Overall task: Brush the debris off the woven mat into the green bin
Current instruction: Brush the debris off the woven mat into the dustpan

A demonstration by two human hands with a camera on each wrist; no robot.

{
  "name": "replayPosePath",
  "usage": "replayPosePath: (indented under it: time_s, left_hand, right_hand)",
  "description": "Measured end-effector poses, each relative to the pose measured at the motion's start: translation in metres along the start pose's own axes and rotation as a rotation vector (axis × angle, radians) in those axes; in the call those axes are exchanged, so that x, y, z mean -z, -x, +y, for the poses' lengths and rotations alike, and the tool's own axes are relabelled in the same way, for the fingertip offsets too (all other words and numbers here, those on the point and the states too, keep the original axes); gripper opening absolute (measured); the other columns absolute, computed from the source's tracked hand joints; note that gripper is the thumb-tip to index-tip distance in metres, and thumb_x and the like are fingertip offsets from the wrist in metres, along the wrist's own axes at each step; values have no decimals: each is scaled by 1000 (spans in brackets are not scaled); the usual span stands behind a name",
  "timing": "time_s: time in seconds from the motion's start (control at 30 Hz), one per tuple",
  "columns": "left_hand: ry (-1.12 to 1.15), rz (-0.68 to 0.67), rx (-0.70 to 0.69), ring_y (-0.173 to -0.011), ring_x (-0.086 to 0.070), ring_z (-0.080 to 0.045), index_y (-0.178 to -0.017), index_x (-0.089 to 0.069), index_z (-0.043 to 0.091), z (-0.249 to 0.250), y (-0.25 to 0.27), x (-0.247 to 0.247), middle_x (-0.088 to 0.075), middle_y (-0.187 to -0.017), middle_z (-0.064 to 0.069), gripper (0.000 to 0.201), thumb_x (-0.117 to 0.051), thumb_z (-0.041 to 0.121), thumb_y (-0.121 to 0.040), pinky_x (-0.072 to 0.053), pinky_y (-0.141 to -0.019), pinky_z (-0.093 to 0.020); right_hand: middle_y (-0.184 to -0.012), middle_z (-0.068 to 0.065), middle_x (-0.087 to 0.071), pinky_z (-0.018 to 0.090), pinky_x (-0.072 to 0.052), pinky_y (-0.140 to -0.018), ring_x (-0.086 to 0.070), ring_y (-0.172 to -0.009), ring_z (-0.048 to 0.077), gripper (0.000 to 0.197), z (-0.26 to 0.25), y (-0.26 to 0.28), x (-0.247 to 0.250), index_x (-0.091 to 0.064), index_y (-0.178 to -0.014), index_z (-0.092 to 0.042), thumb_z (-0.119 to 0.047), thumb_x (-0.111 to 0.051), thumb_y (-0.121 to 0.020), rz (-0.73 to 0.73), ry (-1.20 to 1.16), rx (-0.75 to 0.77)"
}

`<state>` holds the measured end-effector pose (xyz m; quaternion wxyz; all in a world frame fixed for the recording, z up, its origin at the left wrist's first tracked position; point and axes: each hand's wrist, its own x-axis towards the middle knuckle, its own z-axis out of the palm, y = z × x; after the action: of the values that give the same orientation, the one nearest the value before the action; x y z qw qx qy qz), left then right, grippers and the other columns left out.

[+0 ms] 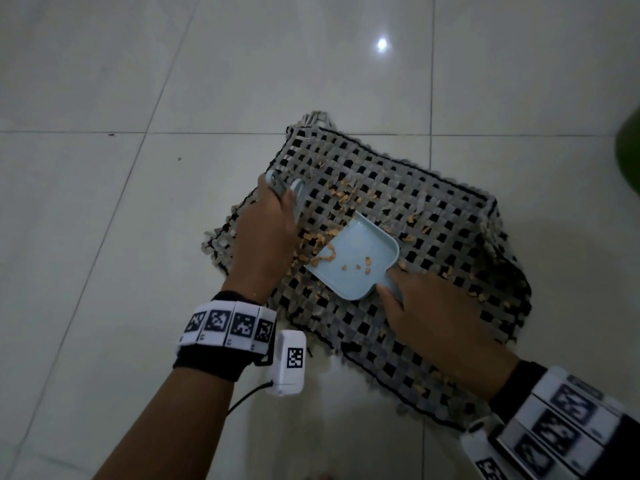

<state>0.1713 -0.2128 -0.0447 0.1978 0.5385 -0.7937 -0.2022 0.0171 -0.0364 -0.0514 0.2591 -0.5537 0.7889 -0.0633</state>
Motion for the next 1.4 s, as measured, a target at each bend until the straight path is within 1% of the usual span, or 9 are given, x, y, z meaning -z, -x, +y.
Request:
replayPosePath:
  time_s: [0.2,0.33,0.5,0.7,0.8,0.93,1.1,1.2,1.4]
  left_hand:
    - [-17,-149,-140,-48,-45,-12,-117,-50,6,9,9,-8,-51,-63,6,30,-37,32,-108,-31,-42,-28]
    - [1,-128,-134,-47,-42,-8,-101,-49,15,7,5,-7,-48,-63,9,19,-41,30,-108,-27,-41,-18]
    - [9,-223,-222,-48,-42,-7,-96,-45,22,7,10,-5,-48,-64,8,13,-43,31,-106,-28,-43,-18]
    - [49,-12,-192,-52,-52,-15,-98,-51,19,9,-17,-3,-55,-65,5,10,-50,26,-105,-34,-46,-18]
    - [9,-7,-232,-56,-54,-18,-100,-56,17,14,-40,-9,-61,-70,2,9,-52,25,-103,-34,-48,-26]
    - [-47,-96,-300,-64,-51,-17,-94,-63,13,20,-57,-16,-59,-76,3,5,-59,13,-96,-29,-54,-24]
    - [-109,-192,-307,-65,-52,-15,-84,-61,16,16,-52,-7,-61,-75,3,14,-60,4,-92,-30,-56,-23]
    - [-89,-165,-255,-63,-49,-6,-91,-69,14,8,-49,2,-58,-74,9,13,-60,5,-91,-31,-56,-10]
    - [58,-40,-313,-76,-63,-18,-94,-71,12,18,-55,-10,-72,-87,-3,13,-59,8,-94,-47,-65,-29]
  right_hand:
    - [-72,-2,-54,28,-37,-51,-43,-52,8,35,-2,2,0,-60,-100,-21,-45,-35,-104,-12,-34,7]
    - [-70,-2,-55,35,-48,-56,-47,-54,11,35,-3,5,-5,-60,-90,-16,-42,-41,-103,-24,-182,-15]
    - [-62,-3,-45,20,-32,-46,-38,-46,7,31,-6,5,-7,-55,-82,-16,-39,-47,-102,-153,-429,-104]
    - [-62,4,-36,19,-25,-38,-24,-44,13,35,-9,-3,-15,-54,-113,6,-26,-50,-102,-268,-783,-202]
    - [-60,0,-35,23,-26,-42,-23,-45,12,29,-13,0,-15,-53,-109,0,-28,-46,-104,-314,-857,-190]
    - [-55,-5,-40,26,-27,-44,-26,-46,13,15,-16,5,-14,-56,-112,-27,-32,-44,-104,-322,-900,-173]
    - [-52,-7,-41,19,-27,-39,-27,-39,7,16,-14,5,-13,-55,-115,-25,-30,-45,-104,-288,-931,-214]
    - [-55,-7,-44,18,-29,-39,-30,-39,6,20,-13,5,-13,-54,-122,-28,-28,-45,-104,-272,-937,-204]
    - [-47,-11,-46,18,-31,-41,-33,-42,7,17,-7,6,-15,-55,-117,-32,-33,-45,-104,-256,-907,-154]
